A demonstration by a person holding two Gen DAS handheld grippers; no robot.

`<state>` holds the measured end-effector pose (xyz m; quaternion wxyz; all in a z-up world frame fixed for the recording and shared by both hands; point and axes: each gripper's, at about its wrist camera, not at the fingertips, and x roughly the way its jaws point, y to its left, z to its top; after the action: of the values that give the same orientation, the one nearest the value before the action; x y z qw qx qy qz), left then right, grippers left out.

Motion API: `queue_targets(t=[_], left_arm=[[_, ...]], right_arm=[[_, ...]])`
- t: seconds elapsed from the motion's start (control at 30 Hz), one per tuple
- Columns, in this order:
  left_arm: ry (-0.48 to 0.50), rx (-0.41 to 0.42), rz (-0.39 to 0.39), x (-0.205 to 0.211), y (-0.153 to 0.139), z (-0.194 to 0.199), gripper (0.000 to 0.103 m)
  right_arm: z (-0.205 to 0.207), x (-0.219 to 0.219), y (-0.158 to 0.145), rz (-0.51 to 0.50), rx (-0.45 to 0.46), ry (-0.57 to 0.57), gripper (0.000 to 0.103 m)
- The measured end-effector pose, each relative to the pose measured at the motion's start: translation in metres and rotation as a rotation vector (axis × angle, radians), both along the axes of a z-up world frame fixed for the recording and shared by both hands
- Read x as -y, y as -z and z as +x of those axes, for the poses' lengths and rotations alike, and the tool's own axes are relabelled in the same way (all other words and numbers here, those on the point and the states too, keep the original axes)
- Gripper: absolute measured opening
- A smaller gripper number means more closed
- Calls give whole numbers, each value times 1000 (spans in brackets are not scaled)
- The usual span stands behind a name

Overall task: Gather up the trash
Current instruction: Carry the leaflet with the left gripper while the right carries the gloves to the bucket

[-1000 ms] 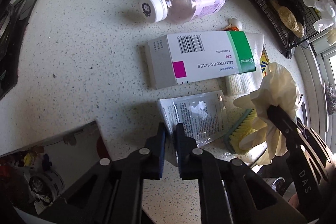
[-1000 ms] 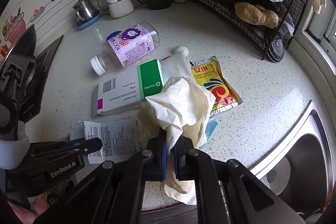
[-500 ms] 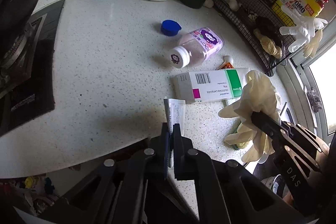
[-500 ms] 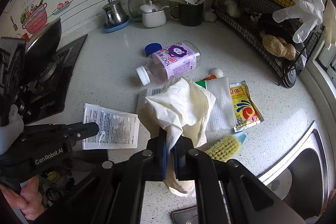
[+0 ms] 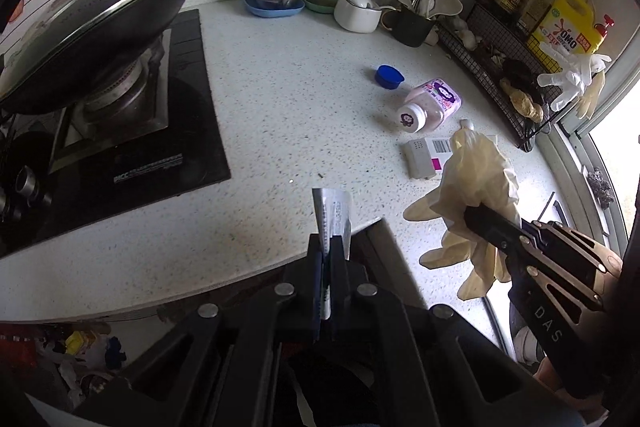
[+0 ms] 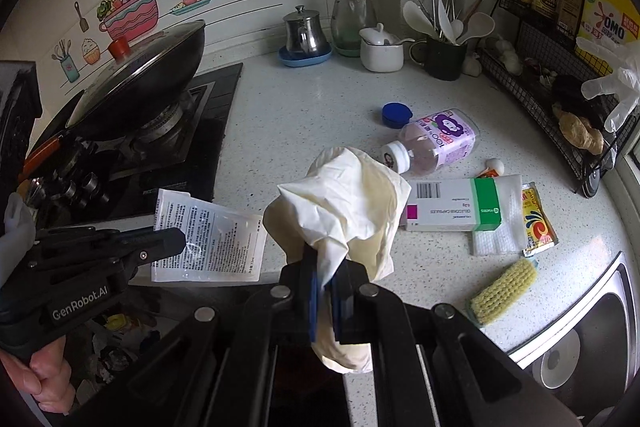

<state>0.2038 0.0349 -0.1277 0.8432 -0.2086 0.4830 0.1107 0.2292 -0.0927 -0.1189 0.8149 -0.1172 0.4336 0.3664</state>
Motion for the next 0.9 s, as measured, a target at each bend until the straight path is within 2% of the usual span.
queue_targets(t=[0.2, 0.43, 0.57, 0.7, 0.83, 0.9], left_arm=[[-32, -39, -14, -14, 26, -49, 2], [-33, -95, -46, -15, 68, -92, 2], [-29, -127, -53, -14, 95, -106, 2], [-43, -137, -55, -15, 127, -113, 2], [-46, -159, -88, -14, 167, -113, 2], [-39, -196, -121, -12, 189, -112, 2]], right_arm=[[-41, -17, 16, -36, -24, -59, 5], [-79, -23, 52, -96, -95, -94, 5], [-95, -24, 83, -153, -133, -110, 5], [-106, -26, 115, -161, -169, -126, 5], [-107, -28, 151, -177, -189, -123, 5], [-105, -30, 171, -179, -202, -122, 5]])
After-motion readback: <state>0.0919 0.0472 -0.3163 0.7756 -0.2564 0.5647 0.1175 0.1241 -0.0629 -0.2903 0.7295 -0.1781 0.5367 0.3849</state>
